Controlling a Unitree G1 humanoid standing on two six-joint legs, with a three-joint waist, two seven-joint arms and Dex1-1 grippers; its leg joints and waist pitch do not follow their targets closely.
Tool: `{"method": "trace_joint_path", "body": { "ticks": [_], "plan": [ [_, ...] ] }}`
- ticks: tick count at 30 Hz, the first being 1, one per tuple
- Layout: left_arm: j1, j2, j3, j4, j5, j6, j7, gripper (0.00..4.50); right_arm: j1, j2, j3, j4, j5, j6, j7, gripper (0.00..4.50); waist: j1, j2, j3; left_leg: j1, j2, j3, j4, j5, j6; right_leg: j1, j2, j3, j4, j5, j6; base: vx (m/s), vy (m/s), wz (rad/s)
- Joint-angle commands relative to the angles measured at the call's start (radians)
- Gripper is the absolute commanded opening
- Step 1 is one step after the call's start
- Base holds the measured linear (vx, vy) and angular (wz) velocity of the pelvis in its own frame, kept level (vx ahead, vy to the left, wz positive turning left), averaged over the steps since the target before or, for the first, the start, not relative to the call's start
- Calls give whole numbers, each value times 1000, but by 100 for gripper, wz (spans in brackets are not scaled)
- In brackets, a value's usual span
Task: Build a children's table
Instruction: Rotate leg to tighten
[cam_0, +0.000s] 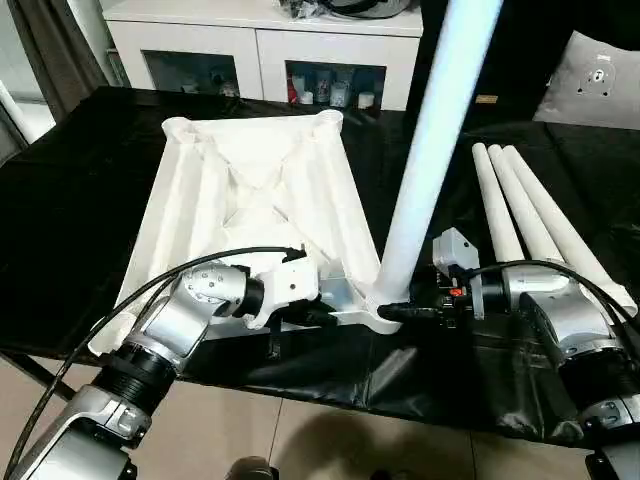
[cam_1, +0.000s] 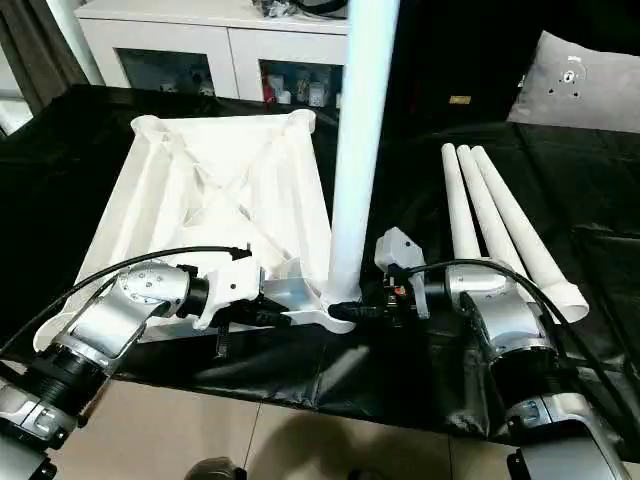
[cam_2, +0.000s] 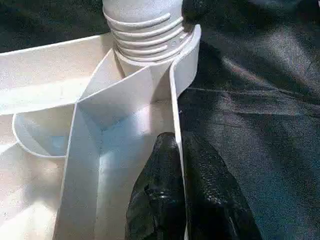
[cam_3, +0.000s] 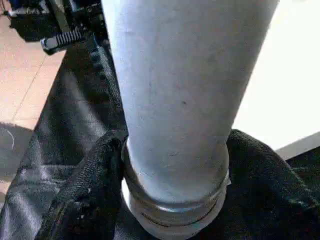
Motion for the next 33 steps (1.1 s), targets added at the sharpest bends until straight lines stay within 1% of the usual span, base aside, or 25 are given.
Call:
{"method": "trace_joint_path", "body": {
  "ticks": [1, 2, 4, 5, 6, 8, 9, 10, 13, 14, 15, 16, 18, 20, 21, 22, 23, 24, 25, 26, 27, 28, 29, 31, 33],
  "plan": [
    [0, -25, 2, -52, -18, 24, 13, 0, 37, 30, 3, -66, 48, 50, -2, 272, -2, -12, -84, -6, 14, 26, -61, -118, 89, 79, -59, 35, -74, -305, -168, 0, 0, 0],
    [3, -47, 21, -67, -25, 74, 57, 0, 63, 50, 3, -106, 61, 88, -31, 272, -3, -11, -84, -7, 14, 26, -62, -119, 88, 79, -58, 35, -73, -306, -167, 0, 0, 0],
    [6, -75, 40, -84, -37, 124, 101, 0, 79, 77, 2, -122, 57, 108, -82, 270, -2, -12, -83, -6, 15, 24, -64, -123, 80, 78, -59, 34, -75, -322, -162, 0, 0, 0],
    [8, -109, 57, -105, -41, 180, 157, 0, 88, 116, -11, -131, 63, 137, -148, 270, -6, -10, -81, -7, 14, 24, -65, -132, 73, 78, -59, 34, -75, -332, -161, 0, 0, 0],
    [9, -127, 61, -114, -40, 203, 182, 0, 81, 144, -27, -118, 60, 147, -204, 270, -11, -11, -76, -6, 10, 25, -66, -156, 65, 77, -58, 30, -86, -392, -145, 0, 0, 0],
    [2, -171, 70, -119, -26, 249, 250, 0, 56, 200, -66, -77, 56, 158, -319, 270, -18, -12, -75, -7, 6, 24, -67, -170, 51, 77, -60, 27, -93, -460, -115, 0, 0, 0],
    [-2, -187, 73, -118, -19, 262, 277, 0, 47, 217, -79, -63, 56, 161, -353, 270, -27, -11, -75, -9, 2, 21, -67, -181, 44, 79, -60, 22, -99, -497, -92, 0, 0, 0],
    [-14, -221, 84, -107, -10, 285, 330, 0, 30, 244, -96, -44, 49, 168, -419, 270, -39, -14, -76, -8, 0, 23, -65, -185, 46, 77, -59, 21, -103, -508, -81, 0, 0, 0],
    [-40, -289, 104, -78, 11, 339, 436, 0, -10, 291, -132, 14, 27, 165, -563, 270, -60, -15, -76, -13, -7, 24, -61, -169, 54, 78, -55, 18, -108, -508, -70, 0, 0, 0],
    [-50, -311, 107, -66, 24, 352, 475, 0, -27, 309, -149, 38, 22, 177, -625, 270, -60, -14, -79, -17, -7, 21, -60, -158, 55, 83, -57, 17, -105, -497, -68, 0, 0, 0],
    [-59, -335, 104, -60, 47, 372, 518, 0, -44, 330, -166, 64, 7, 191, -705, 270, -66, -14, -79, -17, -6, 22, -61, -146, 58, 79, -55, 18, -104, -474, -74, 0, 0, 0],
    [-70, -358, 80, -53, 93, 393, 568, 0, -65, 353, -172, 103, -34, 194, -805, 270, -68, -17, -82, -14, -8, 23, -58, -138, 63, 80, -55, 19, -103, -452, -81, 0, 0, 0],
    [-73, -355, 50, -52, 124, 407, 572, 0, -67, 367, -161, 117, -67, 168, -840, 270, -74, -16, -84, -17, -7, 22, -59, -119, 69, 82, -56, 20, -96, -412, -97, 0, 0, 0],
    [-72, -354, 48, -54, 125, 411, 571, 0, -64, 372, -158, 118, -76, 156, -851, 270, -73, -14, -86, -16, -5, 24, -58, -107, 83, 81, -57, 25, -93, -370, -114, 0, 0, 0],
    [-71, -354, 52, -58, 120, 417, 573, 0, -62, 374, -153, 117, -84, 140, -854, 270, -70, -13, -88, -17, -4, 24, -57, -92, 89, 83, -57, 26, -87, -327, -131, 0, 0, 0],
    [-71, -352, 61, -58, 116, 421, 580, 0, -60, 383, -169, 116, -69, 138, -857, 270, -69, -10, -87, -15, -2, 24, -58, -90, 95, 82, -55, 26, -85, -295, -149, 0, 0, 0],
    [-73, -350, 67, -57, 114, 424, 584, 0, -59, 388, -182, 115, -55, 140, -858, 270, -69, -10, -87, -16, -2, 24, -58, -88, 97, 84, -55, 27, -84, -282, -155, 0, 0, 0],
    [-74, -346, 71, -55, 115, 423, 587, 0, -58, 391, -195, 111, -42, 138, -856, 326, -67, -9, -87, -15, 0, 23, -59, -89, 98, 85, -55, 27, -82, -265, -166, 0, 0, 0],
    [-76, -345, 74, -52, 118, 421, 590, 0, -58, 392, -203, 108, -33, 134, -856, 326, -66, -6, -85, -13, 1, 23, -61, -105, 97, 84, -55, 26, -83, -268, -171, 0, 0, 0],
    [-76, -345, 74, -51, 119, 420, 591, 0, -58, 392, -205, 107, -32, 132, -856, 340, -65, -7, -85, -13, 1, 23, -61, -112, 95, 84, -55, 26, -84, -274, -171, 0, 0, 0],
    [-76, -341, 73, -49, 121, 411, 586, 0, -56, 386, -207, 102, -30, 129, -850, 350, -64, -2, -84, -12, 1, 23, -62, -124, 92, 85, -57, 26, -84, -287, -171, 0, 0, 0],
    [-76, -338, 71, -49, 120, 404, 580, 0, -55, 381, -207, 99, -31, 129, -845, 350, -65, -5, -83, -12, 1, 23, -62, -135, 89, 85, -56, 26, -87, -300, -167, 0, 0, 0],
    [-72, -330, 69, -49, 119, 393, 569, 0, -50, 370, -211, 88, -24, 125, -825, 350, -64, -5, -83, -11, 1, 23, -63, -139, 87, 85, -57, 26, -87, -307, -165, 0, 0, 0],
    [-68, -317, 64, -47, 115, 375, 550, 0, -42, 350, -214, 71, -14, 112, -789, 379, -59, -5, -83, -11, 2, 23, -63, -139, 88, 86, -58, 28, -88, -311, -157, 0, 0, 0],
    [-61, -286, 63, -40, 110, 349, 519, 0, -22, 294, -203, 40, -14, 73, -706, 385, -54, -4, -84, -10, 4, 23, -62, -139, 89, 84, -57, 28, -87, -300, -160, 0, 0, 0]
  ]
}}
